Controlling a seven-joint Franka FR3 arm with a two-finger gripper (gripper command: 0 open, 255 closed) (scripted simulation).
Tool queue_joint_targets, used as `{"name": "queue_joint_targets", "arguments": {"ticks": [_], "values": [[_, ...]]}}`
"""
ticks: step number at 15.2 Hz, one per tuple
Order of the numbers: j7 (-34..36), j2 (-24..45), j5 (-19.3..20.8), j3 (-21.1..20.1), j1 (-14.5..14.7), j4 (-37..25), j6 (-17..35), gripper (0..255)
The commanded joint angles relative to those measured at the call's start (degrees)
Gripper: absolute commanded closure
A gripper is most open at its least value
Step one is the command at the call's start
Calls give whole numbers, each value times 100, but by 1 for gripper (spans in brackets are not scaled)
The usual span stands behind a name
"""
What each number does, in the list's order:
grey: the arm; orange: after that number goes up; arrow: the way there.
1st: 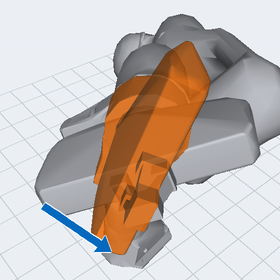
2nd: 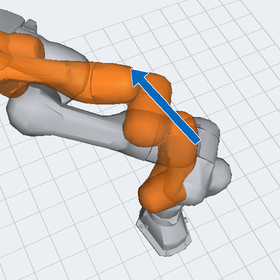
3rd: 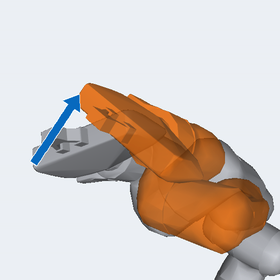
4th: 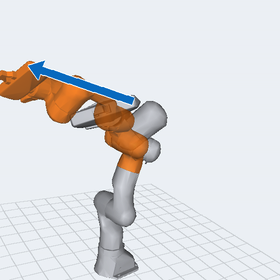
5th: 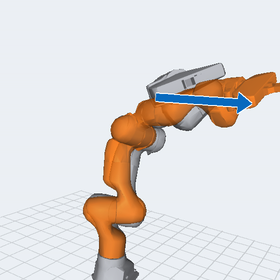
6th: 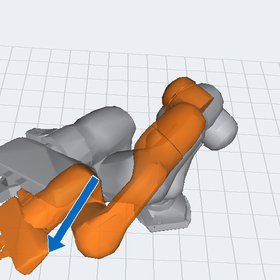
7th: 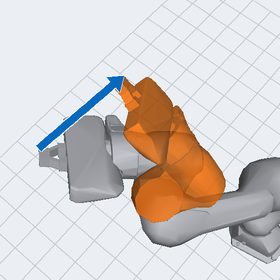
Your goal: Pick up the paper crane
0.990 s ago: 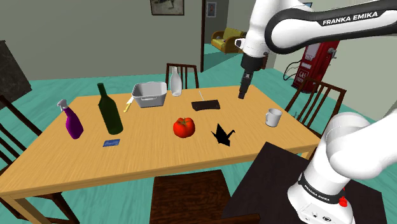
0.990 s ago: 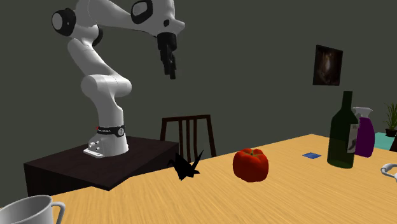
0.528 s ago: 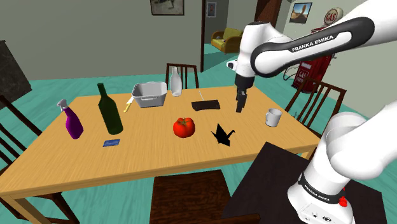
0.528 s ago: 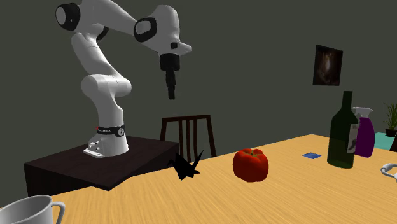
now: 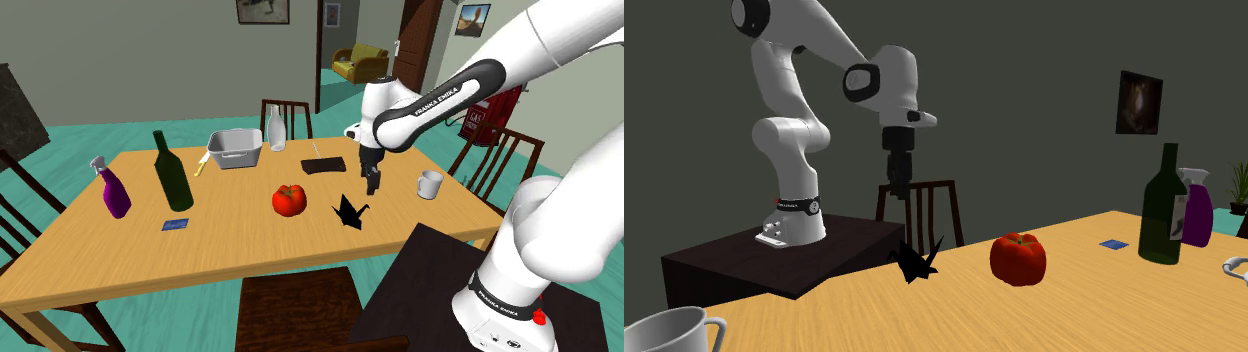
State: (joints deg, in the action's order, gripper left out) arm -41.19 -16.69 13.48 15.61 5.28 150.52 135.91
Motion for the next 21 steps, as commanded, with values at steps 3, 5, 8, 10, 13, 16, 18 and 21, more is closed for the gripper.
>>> {"name": "queue_joint_targets", "arguments": {"ticks": [3,5,8,10,13,16,18,21], "values": [[-733,971,-23,228,70,-107,713,0],[-1120,1483,-99,300,88,-218,1035,0],[-1491,2040,-219,312,66,-338,1399,0],[-1512,2211,-270,298,56,-331,1574,0],[-1550,2476,-356,271,39,-331,1833,0],[-1572,2618,-405,250,25,-336,1967,0],[-1570,2622,-403,251,24,-328,1979,255],[-1573,2624,-404,251,23,-329,1980,255]]}}
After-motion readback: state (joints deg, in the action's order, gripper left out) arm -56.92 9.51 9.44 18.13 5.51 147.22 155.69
